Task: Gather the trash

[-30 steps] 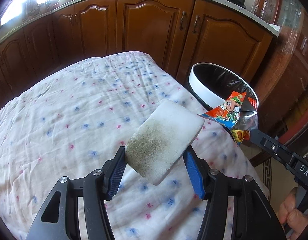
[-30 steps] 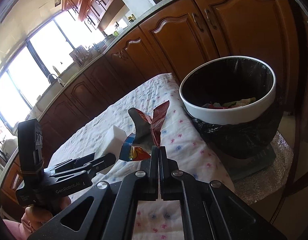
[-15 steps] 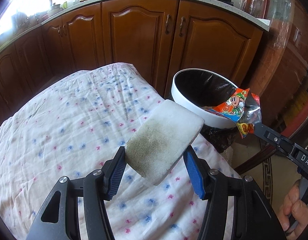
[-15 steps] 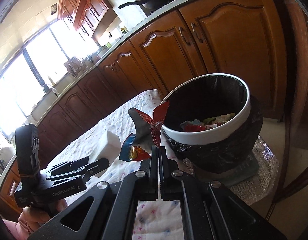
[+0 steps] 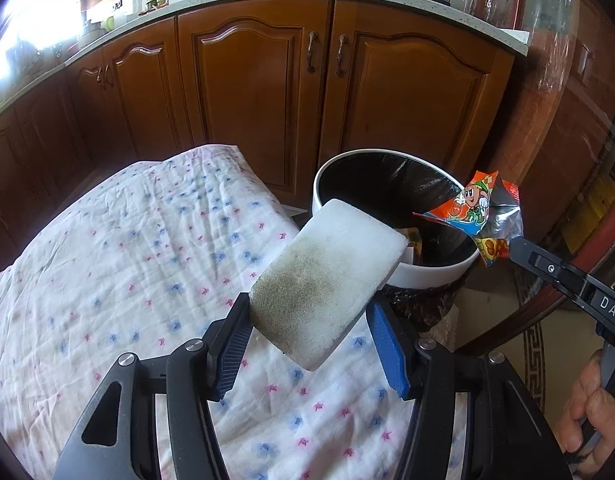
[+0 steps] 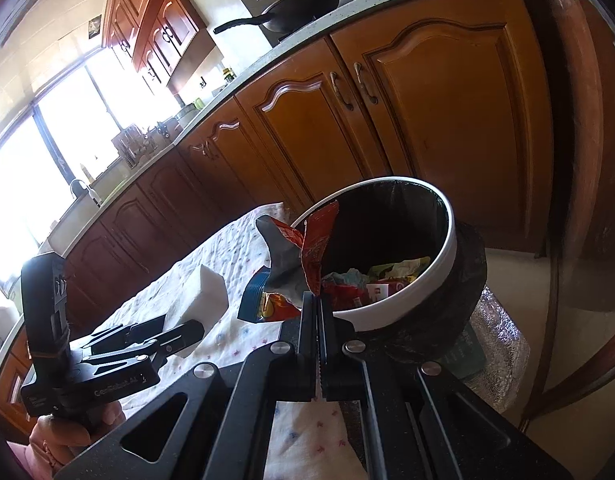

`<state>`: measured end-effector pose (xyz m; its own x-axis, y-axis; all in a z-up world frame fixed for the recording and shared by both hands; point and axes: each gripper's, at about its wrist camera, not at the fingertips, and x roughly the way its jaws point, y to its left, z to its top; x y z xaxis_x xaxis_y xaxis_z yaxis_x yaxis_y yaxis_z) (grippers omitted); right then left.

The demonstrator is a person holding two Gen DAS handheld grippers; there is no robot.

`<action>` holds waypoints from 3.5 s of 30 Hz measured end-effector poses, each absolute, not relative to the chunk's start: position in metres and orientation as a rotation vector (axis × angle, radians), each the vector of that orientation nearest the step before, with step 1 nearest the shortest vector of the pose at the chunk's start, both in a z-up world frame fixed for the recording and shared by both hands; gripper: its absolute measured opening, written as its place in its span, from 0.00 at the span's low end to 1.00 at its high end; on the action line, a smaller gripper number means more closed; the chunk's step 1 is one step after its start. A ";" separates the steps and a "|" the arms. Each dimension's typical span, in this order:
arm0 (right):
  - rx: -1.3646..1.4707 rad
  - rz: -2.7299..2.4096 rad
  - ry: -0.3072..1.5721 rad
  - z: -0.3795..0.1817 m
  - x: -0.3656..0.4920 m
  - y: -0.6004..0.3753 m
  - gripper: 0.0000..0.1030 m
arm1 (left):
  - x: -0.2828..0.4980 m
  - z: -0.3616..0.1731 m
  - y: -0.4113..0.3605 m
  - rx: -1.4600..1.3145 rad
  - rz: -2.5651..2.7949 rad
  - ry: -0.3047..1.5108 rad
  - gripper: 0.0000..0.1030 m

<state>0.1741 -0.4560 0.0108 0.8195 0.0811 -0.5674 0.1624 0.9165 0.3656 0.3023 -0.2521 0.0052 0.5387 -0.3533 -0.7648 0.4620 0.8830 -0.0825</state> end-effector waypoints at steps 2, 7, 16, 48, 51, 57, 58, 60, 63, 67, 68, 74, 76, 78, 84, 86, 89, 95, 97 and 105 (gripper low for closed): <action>0.414 -0.051 0.614 0.011 0.176 -0.460 0.00 | 0.306 0.005 -0.257 0.139 -0.491 0.878 0.55; 0.411 -0.070 0.627 0.010 0.182 -0.470 0.00 | 0.316 0.006 -0.272 0.164 -0.501 0.864 0.55; 0.389 -0.108 0.670 0.009 0.199 -0.487 0.00 | 0.347 0.005 -0.306 0.220 -0.520 0.866 0.55; 0.380 -0.153 0.763 0.000 0.240 -0.517 0.08 | 0.394 -0.021 -0.365 0.320 -0.527 0.973 0.64; 0.408 -0.155 0.747 0.000 0.237 -0.521 0.26 | 0.395 -0.022 -0.361 0.313 -0.524 0.978 0.65; 0.427 -0.145 0.721 0.004 0.231 -0.519 0.44 | 0.395 -0.022 -0.352 0.277 -0.525 0.996 0.72; 0.429 -0.144 0.717 0.005 0.230 -0.518 0.47 | 0.394 -0.022 -0.351 0.271 -0.523 0.996 0.73; 0.434 -0.145 0.708 0.007 0.227 -0.516 0.49 | 0.392 -0.020 -0.347 0.261 -0.524 0.992 0.73; 0.442 -0.145 0.691 0.011 0.222 -0.512 0.50 | 0.387 -0.017 -0.341 0.243 -0.525 0.983 0.73; 0.453 -0.138 0.674 0.013 0.215 -0.506 0.51 | 0.377 -0.013 -0.323 0.198 -0.527 0.974 0.73; 0.457 -0.134 0.671 0.014 0.213 -0.504 0.51 | 0.374 -0.013 -0.316 0.178 -0.528 0.971 0.73; 0.452 -0.103 0.632 0.014 0.193 -0.478 0.73 | 0.343 -0.009 -0.263 0.040 -0.485 0.930 0.73; 0.458 -0.089 0.616 0.014 0.186 -0.467 0.79 | 0.329 -0.008 -0.245 -0.008 -0.472 0.910 0.73; 0.457 -0.079 0.598 0.013 0.177 -0.455 0.86 | 0.312 -0.005 -0.226 -0.054 -0.457 0.882 0.75; 0.445 -0.065 0.534 0.012 0.149 -0.417 0.92 | 0.261 0.003 -0.186 -0.113 -0.414 0.803 0.78; 0.437 -0.067 0.517 0.014 0.142 -0.409 0.93 | 0.247 0.009 -0.176 -0.119 -0.406 0.782 0.80; 0.411 -0.067 0.496 0.024 0.133 -0.394 0.96 | 0.228 0.022 -0.166 -0.116 -0.411 0.746 0.80; 0.308 -0.086 0.409 0.068 0.114 -0.366 1.00 | 0.186 0.057 -0.142 -0.104 -0.384 0.587 0.99; 0.248 -0.105 0.348 0.087 0.104 -0.355 1.00 | 0.169 0.063 -0.135 -0.092 -0.358 0.525 0.99; 0.123 -0.190 0.222 0.081 0.084 -0.326 1.00 | 0.124 0.029 -0.121 -0.056 -0.284 0.465 0.99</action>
